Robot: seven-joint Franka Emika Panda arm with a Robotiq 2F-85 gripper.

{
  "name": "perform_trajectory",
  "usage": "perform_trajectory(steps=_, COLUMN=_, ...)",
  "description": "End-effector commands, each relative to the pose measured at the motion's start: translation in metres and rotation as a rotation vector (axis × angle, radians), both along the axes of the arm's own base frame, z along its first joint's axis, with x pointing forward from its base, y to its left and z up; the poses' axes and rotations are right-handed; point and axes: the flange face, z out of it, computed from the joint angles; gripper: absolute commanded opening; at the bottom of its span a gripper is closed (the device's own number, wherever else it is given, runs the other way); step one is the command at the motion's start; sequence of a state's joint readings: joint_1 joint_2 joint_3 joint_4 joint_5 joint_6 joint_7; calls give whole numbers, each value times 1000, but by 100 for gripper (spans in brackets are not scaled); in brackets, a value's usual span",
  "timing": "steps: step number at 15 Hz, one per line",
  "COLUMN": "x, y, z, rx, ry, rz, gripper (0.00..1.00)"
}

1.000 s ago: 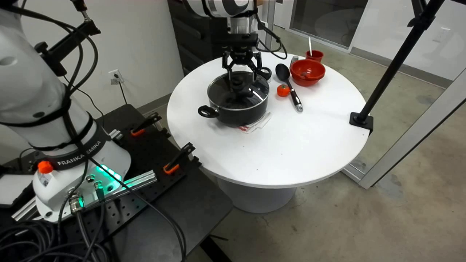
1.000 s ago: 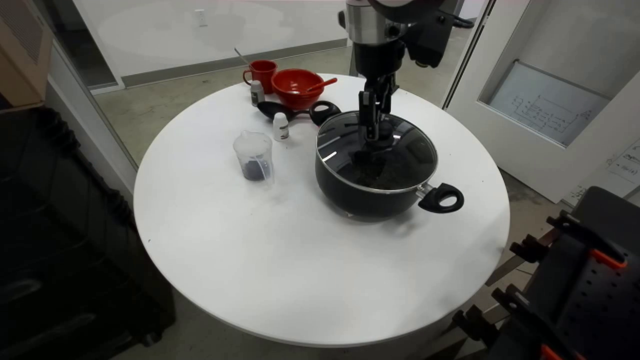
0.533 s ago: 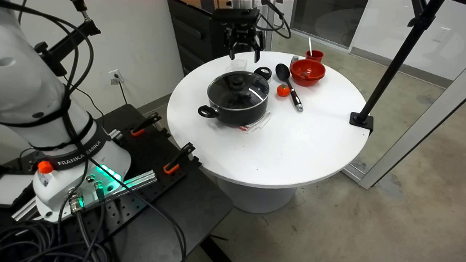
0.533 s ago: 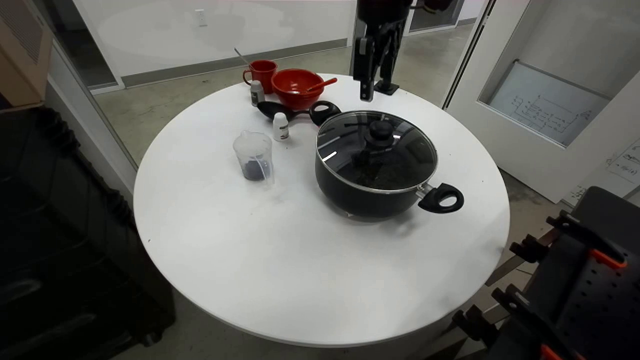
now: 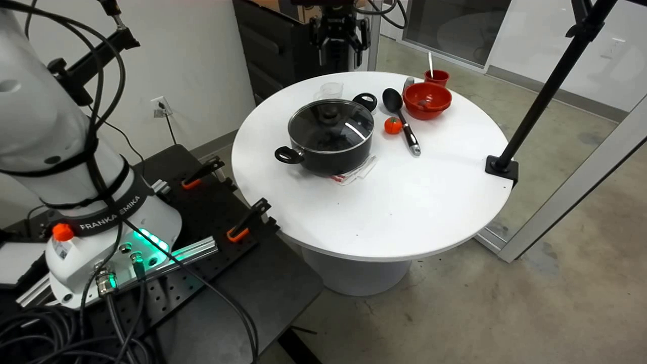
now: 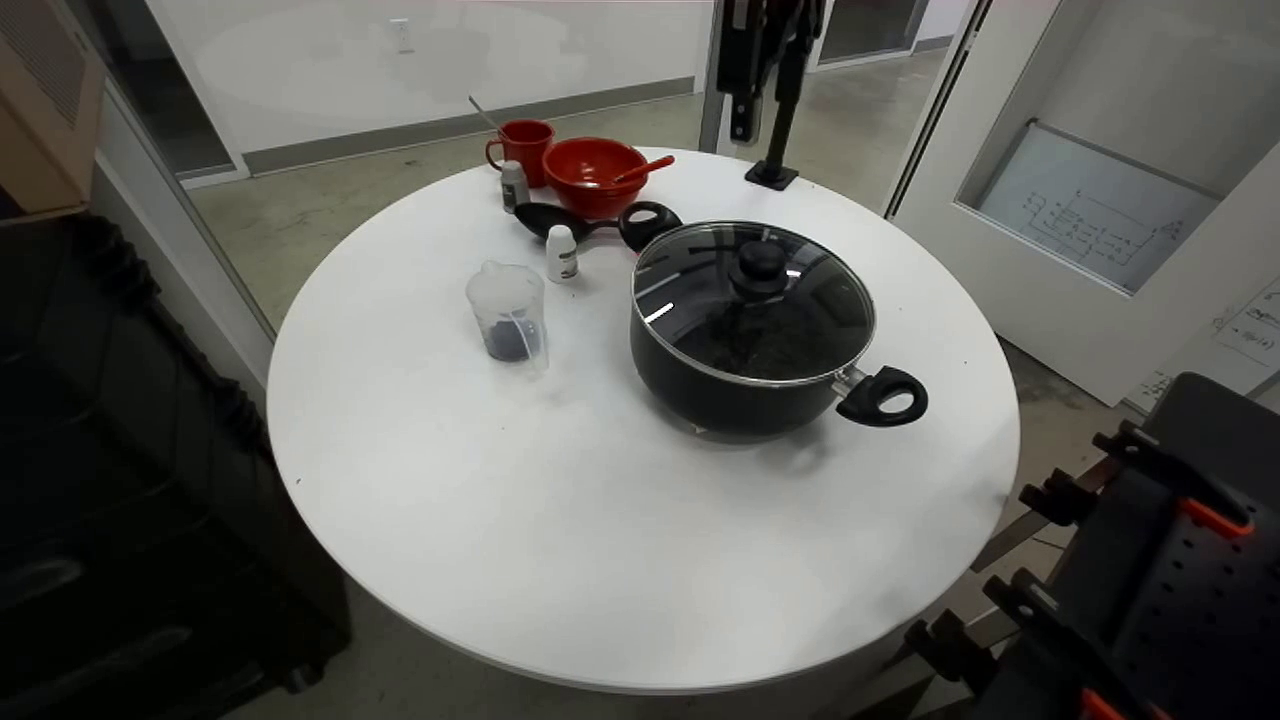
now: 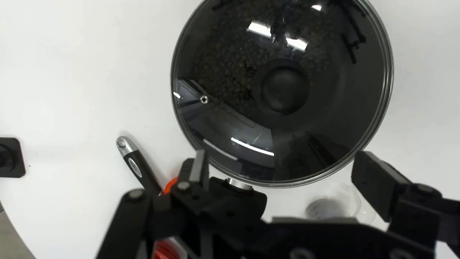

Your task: Pick up the lid and place it on the pot

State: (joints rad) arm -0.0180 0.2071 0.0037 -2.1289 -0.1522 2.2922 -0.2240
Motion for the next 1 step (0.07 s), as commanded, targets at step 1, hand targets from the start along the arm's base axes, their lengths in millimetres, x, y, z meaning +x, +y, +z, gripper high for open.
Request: perform_trajectory(steps=1, x=0, y=0, z=0, rx=0, ry=3, rz=-1, gripper=100)
